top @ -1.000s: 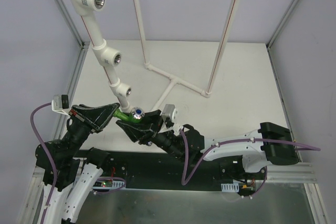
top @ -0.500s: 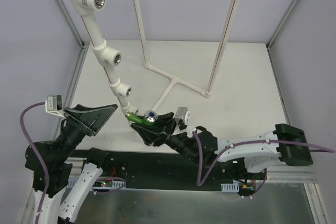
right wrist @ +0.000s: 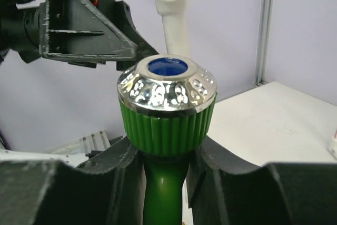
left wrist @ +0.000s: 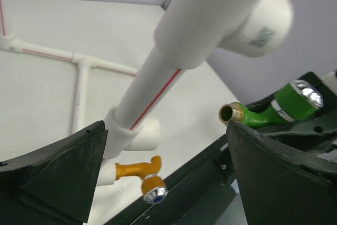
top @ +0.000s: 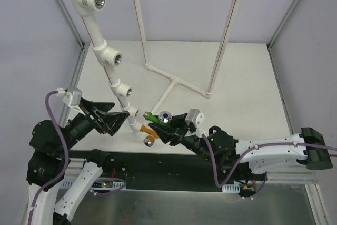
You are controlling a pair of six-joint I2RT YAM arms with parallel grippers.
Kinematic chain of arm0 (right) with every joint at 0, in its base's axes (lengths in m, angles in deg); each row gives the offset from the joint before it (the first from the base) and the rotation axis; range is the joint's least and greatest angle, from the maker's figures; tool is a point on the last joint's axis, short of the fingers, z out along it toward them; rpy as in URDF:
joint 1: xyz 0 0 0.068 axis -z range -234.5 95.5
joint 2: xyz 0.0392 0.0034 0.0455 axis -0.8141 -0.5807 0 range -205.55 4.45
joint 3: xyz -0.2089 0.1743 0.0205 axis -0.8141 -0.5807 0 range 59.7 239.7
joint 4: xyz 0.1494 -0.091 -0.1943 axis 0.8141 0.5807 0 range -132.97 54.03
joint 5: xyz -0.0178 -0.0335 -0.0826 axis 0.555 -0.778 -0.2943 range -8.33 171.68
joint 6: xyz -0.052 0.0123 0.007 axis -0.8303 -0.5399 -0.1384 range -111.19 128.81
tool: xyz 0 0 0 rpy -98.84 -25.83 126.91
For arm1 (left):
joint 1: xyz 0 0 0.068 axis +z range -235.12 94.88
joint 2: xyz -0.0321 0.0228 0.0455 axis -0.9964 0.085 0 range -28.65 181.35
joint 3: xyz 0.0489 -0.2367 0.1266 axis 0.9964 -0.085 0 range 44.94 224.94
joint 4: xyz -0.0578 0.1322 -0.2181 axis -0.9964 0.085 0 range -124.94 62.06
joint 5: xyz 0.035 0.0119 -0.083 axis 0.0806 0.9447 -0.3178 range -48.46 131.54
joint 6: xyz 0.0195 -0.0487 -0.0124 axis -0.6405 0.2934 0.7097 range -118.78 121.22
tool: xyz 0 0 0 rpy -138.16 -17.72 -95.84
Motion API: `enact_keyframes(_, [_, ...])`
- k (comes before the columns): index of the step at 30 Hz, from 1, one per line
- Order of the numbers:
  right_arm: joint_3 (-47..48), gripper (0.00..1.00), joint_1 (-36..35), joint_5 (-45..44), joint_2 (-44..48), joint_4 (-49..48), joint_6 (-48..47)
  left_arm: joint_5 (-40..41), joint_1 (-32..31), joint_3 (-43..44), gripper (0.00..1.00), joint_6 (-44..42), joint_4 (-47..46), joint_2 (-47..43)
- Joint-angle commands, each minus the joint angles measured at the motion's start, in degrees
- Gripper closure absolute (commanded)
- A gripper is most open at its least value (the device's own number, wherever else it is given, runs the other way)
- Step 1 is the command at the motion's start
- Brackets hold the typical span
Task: Install the water faucets
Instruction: Adjust the water faucet.
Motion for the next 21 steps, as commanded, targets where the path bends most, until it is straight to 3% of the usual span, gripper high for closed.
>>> enact_keyframes(1, [0.68,1.00,-0.07,-1.92,-1.08,0.04,-2.54,3.63,-0.18,-1.82,0.01,-12.56,-0.51,1.89])
enact_keyframes(12, [1.38,1.00,2.82,0.35,-4.16,1.52,0.43,0.57,-0.18,-5.25,0.02,-9.41,-16.51,8.47])
enact_keyframes(18, [2.44,1.00,5.20,3.96,-4.07,5.74,1.76,-1.72,-0.18,-6.92,0.19,-7.83,-19.84,10.06])
enact_keyframes(21, [2.70,1.00,5.91,5.72,-4.07,7.50,1.76,-2.42,-0.18,-7.89,0.33,-6.60,-21.25,10.24])
